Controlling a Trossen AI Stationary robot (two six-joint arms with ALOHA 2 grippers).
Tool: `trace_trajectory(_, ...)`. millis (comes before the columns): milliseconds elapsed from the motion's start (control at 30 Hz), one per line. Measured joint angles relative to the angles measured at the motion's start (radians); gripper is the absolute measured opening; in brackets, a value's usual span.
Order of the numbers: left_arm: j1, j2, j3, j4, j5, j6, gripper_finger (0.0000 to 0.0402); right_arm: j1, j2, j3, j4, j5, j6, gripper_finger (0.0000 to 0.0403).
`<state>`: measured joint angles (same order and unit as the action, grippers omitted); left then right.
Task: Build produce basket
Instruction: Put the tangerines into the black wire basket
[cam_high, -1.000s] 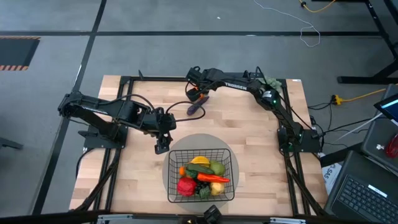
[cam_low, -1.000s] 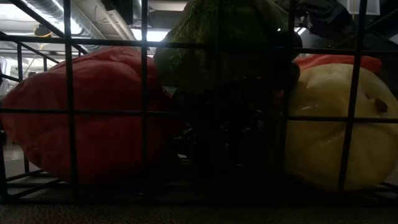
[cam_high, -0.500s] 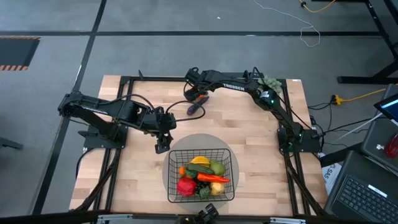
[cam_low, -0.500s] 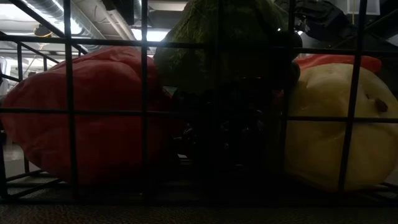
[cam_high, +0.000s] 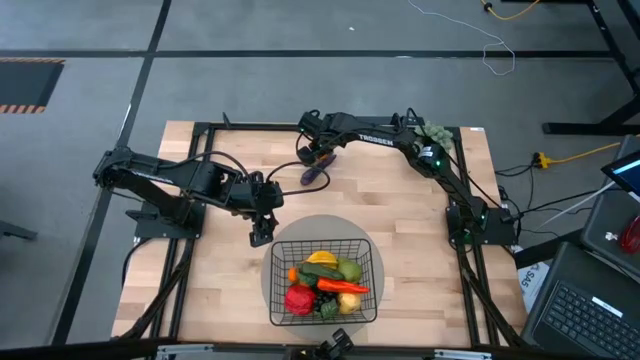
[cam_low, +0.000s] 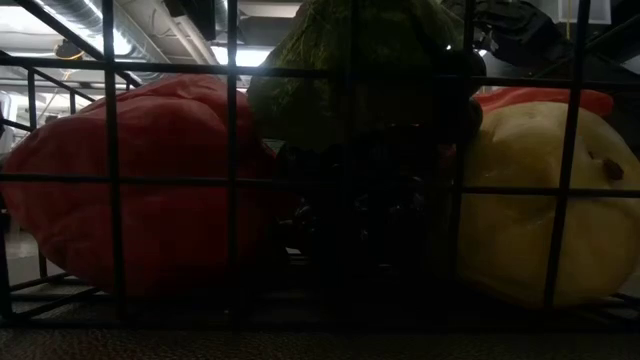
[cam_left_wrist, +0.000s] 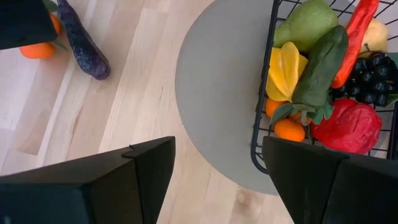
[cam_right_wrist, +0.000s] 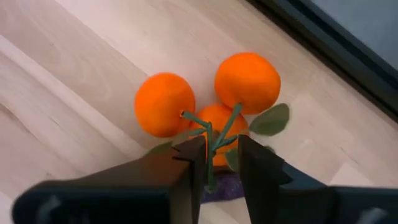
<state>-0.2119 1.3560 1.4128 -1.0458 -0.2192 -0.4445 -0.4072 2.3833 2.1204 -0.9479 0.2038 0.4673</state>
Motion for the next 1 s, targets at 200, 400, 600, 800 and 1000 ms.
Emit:
trace_trajectory(200, 0.0, 0.0, 0.0, 0.0, 0.0, -0.001, 0.0229, 0.0, 0.0, 0.0, -0.026, -0.006, -0.001, 0.0076)
trace_trajectory(400, -0.001, 0.0, 0.0, 0.0, 0.0, -0.025, 0.0229, 0.0, 0.0, 0.0, -0.024, -0.006, -0.045, 0.003)
trace_trajectory(600, -0.008, 0.0, 0.0, 0.0, 0.0, -0.027, 0.0229, 0.0, 0.0, 0.0, -0.021, -0.006, -0.053, 0.0015)
trace_trajectory(800, -0.007, 0.0, 0.0, 0.0, 0.0, -0.028, 0.0229, 0.0, 0.0, 0.0, -0.021, -0.006, -0.059, 0.0054)
trace_trajectory(1000, -0.008, 0.0, 0.0, 0.0, 0.0, -0.027, 0.0229, 0.0, 0.0, 0.0, -0.018, -0.006, -0.083, 0.012)
